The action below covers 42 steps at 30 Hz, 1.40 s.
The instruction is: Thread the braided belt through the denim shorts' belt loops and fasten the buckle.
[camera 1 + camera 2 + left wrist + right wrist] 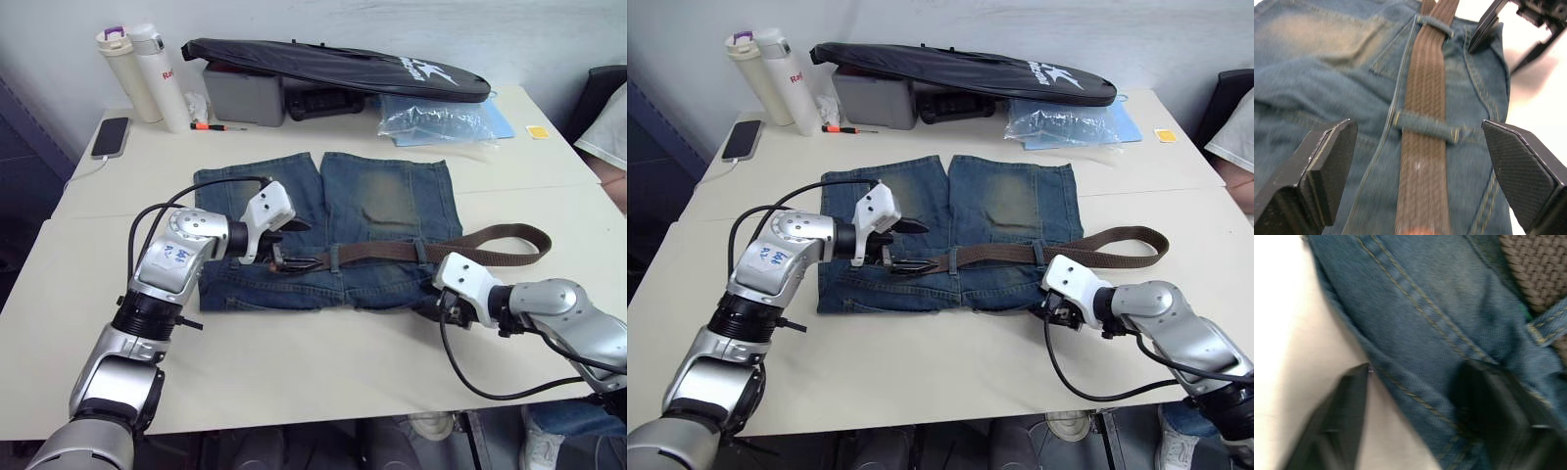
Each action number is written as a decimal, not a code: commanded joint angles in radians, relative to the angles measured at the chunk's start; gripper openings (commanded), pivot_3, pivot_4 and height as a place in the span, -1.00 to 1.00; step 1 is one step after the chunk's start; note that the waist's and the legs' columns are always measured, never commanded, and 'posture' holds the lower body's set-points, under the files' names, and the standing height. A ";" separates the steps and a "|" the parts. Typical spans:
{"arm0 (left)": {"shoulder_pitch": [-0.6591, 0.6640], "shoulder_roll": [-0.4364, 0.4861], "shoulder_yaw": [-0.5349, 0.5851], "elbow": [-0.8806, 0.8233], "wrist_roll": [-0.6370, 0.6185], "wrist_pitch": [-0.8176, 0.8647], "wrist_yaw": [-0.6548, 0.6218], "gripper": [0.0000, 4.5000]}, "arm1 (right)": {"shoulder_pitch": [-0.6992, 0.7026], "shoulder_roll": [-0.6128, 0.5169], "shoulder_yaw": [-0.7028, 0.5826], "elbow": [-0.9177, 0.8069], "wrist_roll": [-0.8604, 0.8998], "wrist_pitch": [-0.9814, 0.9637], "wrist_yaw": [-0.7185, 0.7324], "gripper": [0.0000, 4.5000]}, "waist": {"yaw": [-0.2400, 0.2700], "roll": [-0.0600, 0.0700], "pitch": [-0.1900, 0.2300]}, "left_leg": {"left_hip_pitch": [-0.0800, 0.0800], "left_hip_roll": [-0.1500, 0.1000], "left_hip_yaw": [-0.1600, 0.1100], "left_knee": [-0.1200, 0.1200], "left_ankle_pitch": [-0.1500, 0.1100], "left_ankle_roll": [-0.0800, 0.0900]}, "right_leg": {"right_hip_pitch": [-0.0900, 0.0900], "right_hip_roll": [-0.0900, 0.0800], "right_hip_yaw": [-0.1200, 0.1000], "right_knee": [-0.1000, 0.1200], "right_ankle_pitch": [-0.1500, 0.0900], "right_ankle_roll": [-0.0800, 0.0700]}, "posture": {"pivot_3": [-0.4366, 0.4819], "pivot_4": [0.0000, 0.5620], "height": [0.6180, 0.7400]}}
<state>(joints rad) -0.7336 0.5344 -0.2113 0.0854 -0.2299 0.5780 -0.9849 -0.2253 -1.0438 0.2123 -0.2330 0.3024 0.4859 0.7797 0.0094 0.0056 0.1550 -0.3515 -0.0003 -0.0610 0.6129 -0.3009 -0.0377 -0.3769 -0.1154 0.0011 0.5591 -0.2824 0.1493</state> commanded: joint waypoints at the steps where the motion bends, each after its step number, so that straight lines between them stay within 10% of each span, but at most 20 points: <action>1: -0.001 0.022 0.030 -0.036 -0.011 -0.011 -0.013 1.00 | 0.039 -0.065 -0.063 0.106 -0.098 -0.065 0.017 -0.53 | 0.014 0.000 0.000 | 0.000 0.000 0.000 0.001 0.000 0.000 | 0.000 0.000 0.000 0.000 0.000 0.000 | -0.05 -0.47 1.00; 4: 0.008 0.025 0.035 -0.045 -0.017 -0.002 -0.014 1.00 | 0.057 -0.088 -0.094 0.203 -0.153 -0.158 0.015 -0.98 | 0.023 0.000 0.000 | 0.000 -0.002 0.000 0.001 0.000 0.000 | 0.001 -0.001 0.000 -0.001 0.000 0.000 | -0.05 -0.47 1.00; 31: 0.000 -0.052 0.008 -0.048 -0.014 0.013 -0.011 1.00 | -0.225 -0.148 -0.094 1.064 -0.551 -1.086 -0.064 -0.98 | 0.012 0.005 0.000 | 0.000 -0.003 0.002 0.001 0.001 -0.002 | 0.001 -0.002 0.004 0.000 0.001 0.001 | -0.05 -0.47 1.00; 40: -0.022 -0.071 -0.009 -0.012 -0.011 -0.006 -0.034 1.00 | -0.036 -0.271 -0.298 0.871 -0.359 -1.063 0.032 0.93 | 0.008 0.008 0.003 | 0.001 -0.003 0.004 0.002 0.001 -0.002 | 0.002 -0.002 0.006 0.000 0.002 0.003 | -0.05 -0.47 1.00; 42: -0.026 -0.078 -0.015 -0.005 -0.011 -0.010 -0.040 1.00 | 0.039 -0.291 -0.407 0.709 -0.230 -0.911 0.114 0.99 | 0.004 0.009 0.003 | 0.001 -0.003 0.005 0.001 0.001 -0.002 | 0.002 -0.001 0.006 0.000 0.002 0.003 | -0.05 -0.47 1.00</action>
<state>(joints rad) -0.7412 0.4612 -0.2241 0.0913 -0.2341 0.5865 -1.0136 -0.2145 -1.3022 -0.0921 0.6096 -0.0498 -0.5313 0.8319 0.0130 0.0144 0.1580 -0.3502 -0.0027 -0.0565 0.6141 -0.2998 -0.0393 -0.3750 -0.1161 0.0071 0.5592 -0.2805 0.1519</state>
